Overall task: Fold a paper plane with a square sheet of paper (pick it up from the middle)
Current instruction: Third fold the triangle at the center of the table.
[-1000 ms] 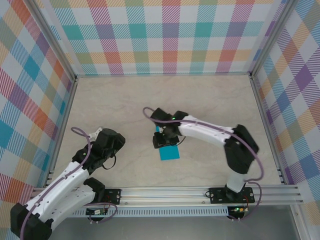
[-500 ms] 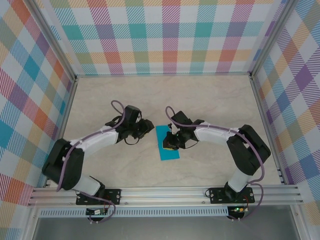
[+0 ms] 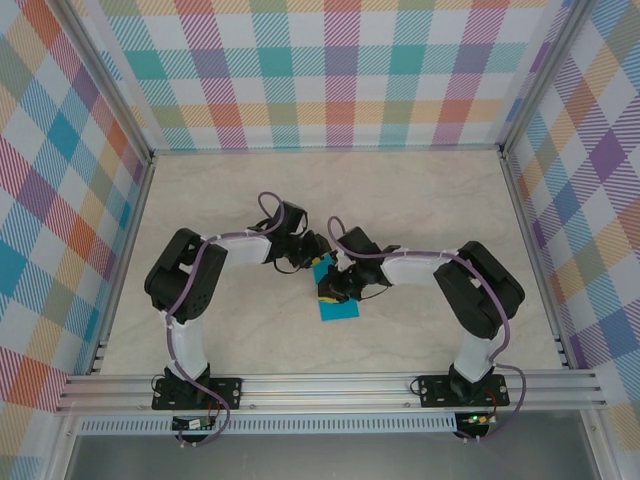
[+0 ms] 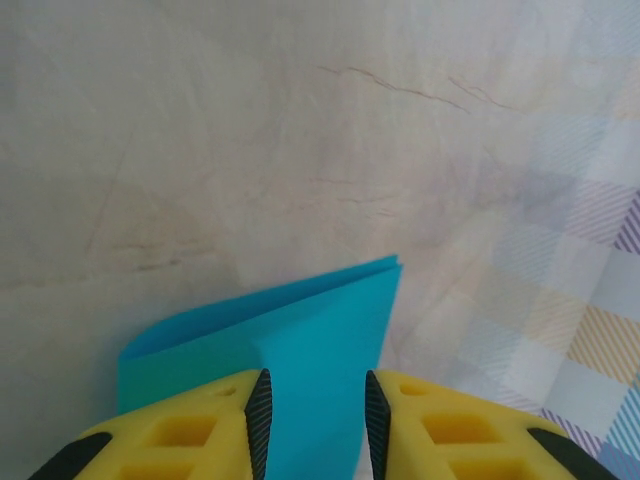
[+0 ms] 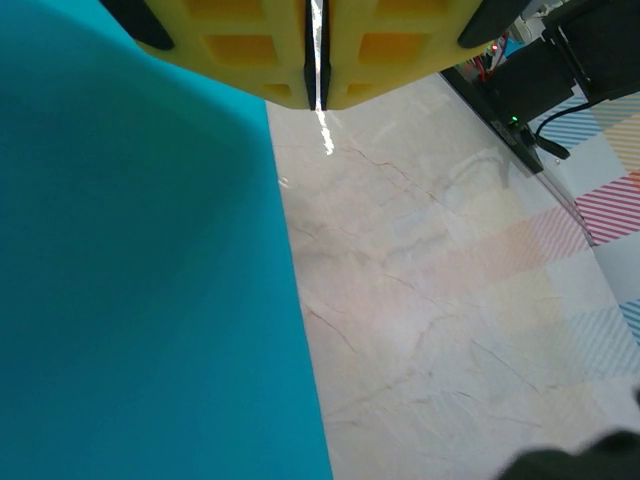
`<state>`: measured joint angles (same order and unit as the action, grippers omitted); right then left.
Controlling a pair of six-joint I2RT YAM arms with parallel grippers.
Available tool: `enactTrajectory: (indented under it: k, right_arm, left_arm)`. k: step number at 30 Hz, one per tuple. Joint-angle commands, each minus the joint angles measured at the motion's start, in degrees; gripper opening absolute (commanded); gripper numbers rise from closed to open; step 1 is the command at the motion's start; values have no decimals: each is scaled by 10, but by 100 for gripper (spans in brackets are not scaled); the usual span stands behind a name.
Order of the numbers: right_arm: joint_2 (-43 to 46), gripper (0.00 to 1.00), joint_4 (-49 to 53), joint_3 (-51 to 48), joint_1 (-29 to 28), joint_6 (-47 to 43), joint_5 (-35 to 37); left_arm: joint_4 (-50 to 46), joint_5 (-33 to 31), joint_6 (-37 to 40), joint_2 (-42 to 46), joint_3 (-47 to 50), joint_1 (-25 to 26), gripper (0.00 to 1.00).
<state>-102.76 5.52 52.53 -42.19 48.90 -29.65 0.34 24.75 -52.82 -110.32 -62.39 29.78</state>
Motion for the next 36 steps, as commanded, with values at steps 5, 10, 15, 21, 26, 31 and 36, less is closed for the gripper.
enactTrajectory:
  k: [5, 10, 15, 21, 26, 31, 36]
  right_arm:
    - [-26, 13, -40, -38, -16, 14, -23]
    - [-11, 13, -44, -71, -30, 22, -1]
    - [6, 13, -47, -87, -46, 21, 5]
    - [49, 15, -30, -93, -64, 14, 34]
    - [137, 21, 64, -87, -62, -15, 139]
    - [209, 32, 142, -93, -15, 0, 243]
    - [216, 36, 98, -115, 60, 5, 154]
  left_arm:
    - [-38, -18, 27, -37, -21, -13, 30]
    - [-50, -23, 29, -55, -15, -24, 28]
    - [-46, -11, 30, -66, -14, -33, 28]
    - [-60, -12, 43, -70, -25, -34, 28]
    - [-54, 10, 52, -57, -30, -34, 30]
    - [-53, 35, 64, -16, -46, -33, 35]
    - [-86, 27, 88, 26, -56, -30, 39]
